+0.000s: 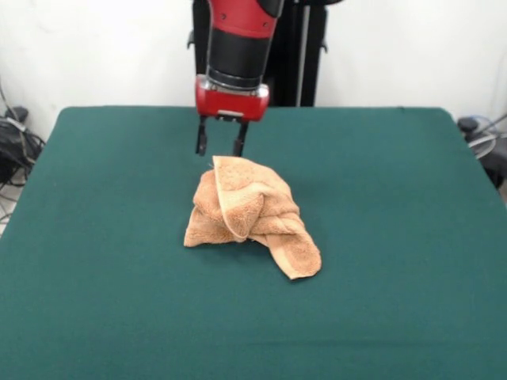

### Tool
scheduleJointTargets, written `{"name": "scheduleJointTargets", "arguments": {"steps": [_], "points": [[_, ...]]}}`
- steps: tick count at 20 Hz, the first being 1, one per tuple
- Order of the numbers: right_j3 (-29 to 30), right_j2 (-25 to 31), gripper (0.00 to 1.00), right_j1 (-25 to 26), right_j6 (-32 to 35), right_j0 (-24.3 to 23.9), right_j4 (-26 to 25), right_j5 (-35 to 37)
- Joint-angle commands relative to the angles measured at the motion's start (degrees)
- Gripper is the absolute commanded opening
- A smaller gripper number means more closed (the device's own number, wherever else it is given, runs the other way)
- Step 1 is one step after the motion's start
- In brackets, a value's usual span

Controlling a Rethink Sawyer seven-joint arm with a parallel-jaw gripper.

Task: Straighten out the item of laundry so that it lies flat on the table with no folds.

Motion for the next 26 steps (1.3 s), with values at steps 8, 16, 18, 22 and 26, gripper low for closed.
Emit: {"name": "scheduleJointTargets", "arguments": {"steps": [8, 16, 18, 22, 26], "points": [[5.58, 2.57, 1.00, -1.60, 11.74, 2.23, 1.43, -3.71], [3.01, 8.70, 1.00, -5.92, 8.12, -0.74, 2.02, 3.32], [2.60, 9.40, 1.00, -6.02, 7.79, -1.06, 2.02, 3.75], [2.27, 10.34, 1.00, -6.16, 7.65, -1.41, 2.34, 4.44], [1.66, 11.07, 1.00, -5.33, 7.51, -1.83, 2.67, 4.66]]}}
